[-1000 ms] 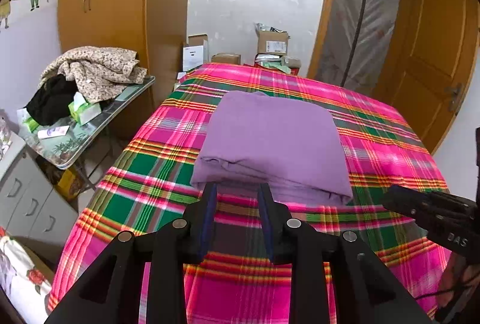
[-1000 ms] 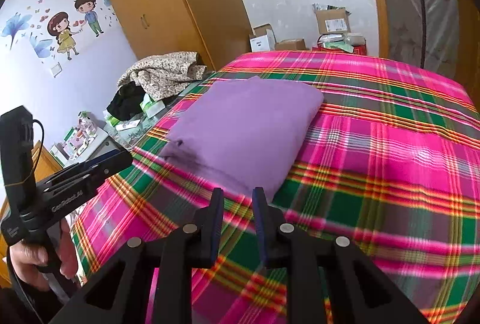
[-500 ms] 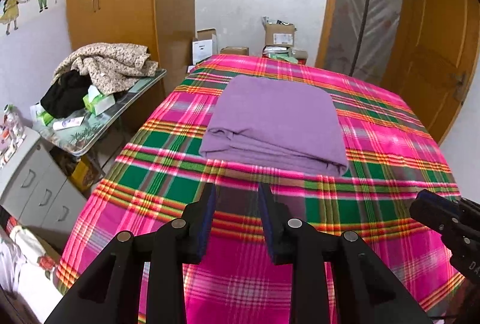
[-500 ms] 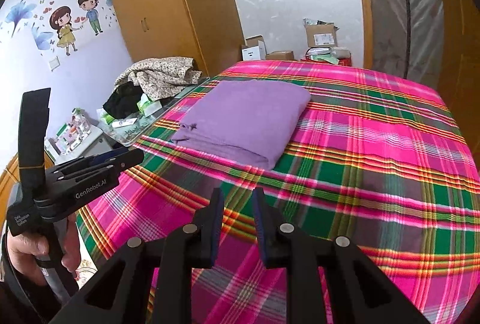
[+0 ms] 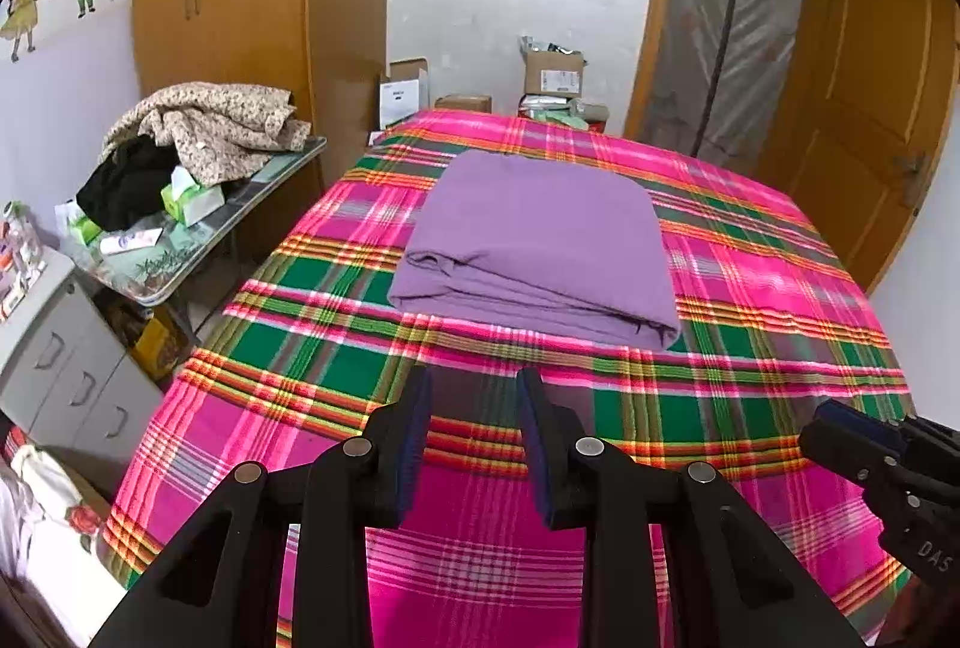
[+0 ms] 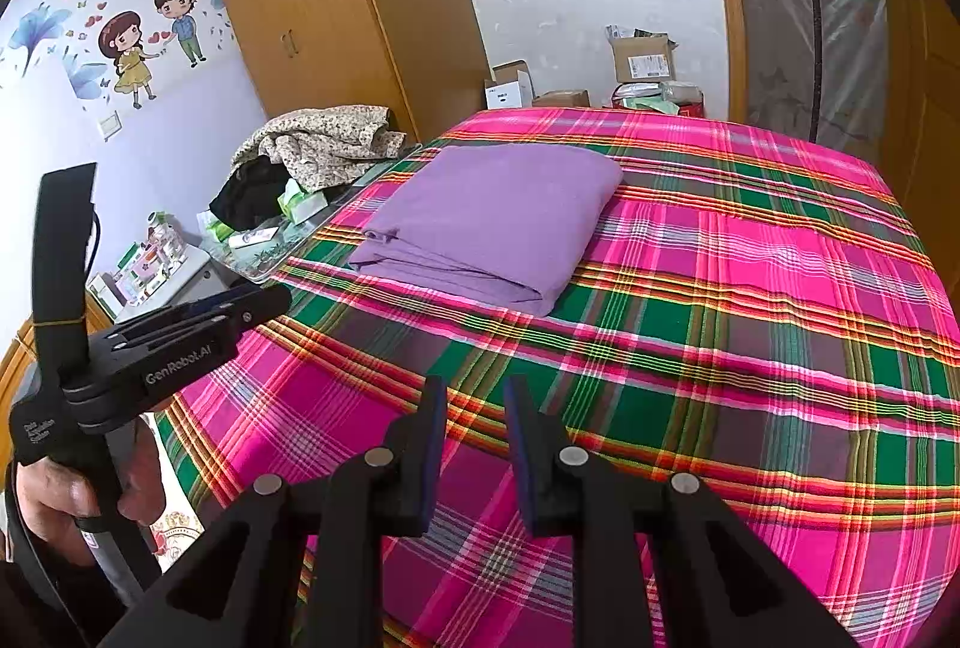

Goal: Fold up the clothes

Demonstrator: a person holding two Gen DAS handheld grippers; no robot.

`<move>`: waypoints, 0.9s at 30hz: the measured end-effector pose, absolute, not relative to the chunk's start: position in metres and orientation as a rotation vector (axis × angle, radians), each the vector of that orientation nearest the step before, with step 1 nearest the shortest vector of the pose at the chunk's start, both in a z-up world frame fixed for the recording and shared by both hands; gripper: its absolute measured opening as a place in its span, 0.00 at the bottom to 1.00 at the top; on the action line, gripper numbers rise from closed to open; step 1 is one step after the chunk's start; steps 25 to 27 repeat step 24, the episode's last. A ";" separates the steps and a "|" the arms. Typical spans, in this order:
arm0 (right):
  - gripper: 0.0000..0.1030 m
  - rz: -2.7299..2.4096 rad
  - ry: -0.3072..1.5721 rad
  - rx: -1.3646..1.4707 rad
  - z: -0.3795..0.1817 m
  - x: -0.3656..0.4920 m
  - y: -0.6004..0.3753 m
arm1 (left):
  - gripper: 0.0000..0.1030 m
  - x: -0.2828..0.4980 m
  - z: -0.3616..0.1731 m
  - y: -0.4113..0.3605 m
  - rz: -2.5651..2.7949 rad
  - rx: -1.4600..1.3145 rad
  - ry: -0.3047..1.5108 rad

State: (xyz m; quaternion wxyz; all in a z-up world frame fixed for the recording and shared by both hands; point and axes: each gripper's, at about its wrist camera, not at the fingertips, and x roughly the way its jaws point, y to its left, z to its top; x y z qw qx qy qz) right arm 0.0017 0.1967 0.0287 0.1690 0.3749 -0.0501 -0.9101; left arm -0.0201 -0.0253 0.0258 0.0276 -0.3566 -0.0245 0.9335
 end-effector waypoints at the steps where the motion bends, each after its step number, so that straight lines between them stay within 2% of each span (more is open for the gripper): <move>1: 0.20 -2.586 -0.143 1.069 0.028 0.001 0.197 | 0.29 -0.020 0.027 -0.025 2.885 -1.095 -0.068; 7: 0.20 -2.581 -0.142 1.084 0.025 -0.002 0.195 | 0.29 -0.018 0.032 -0.021 2.900 -1.064 -0.027; 27: 0.20 -2.573 -0.148 1.110 0.019 -0.006 0.196 | 0.29 -0.019 0.031 -0.026 2.913 -1.033 -0.070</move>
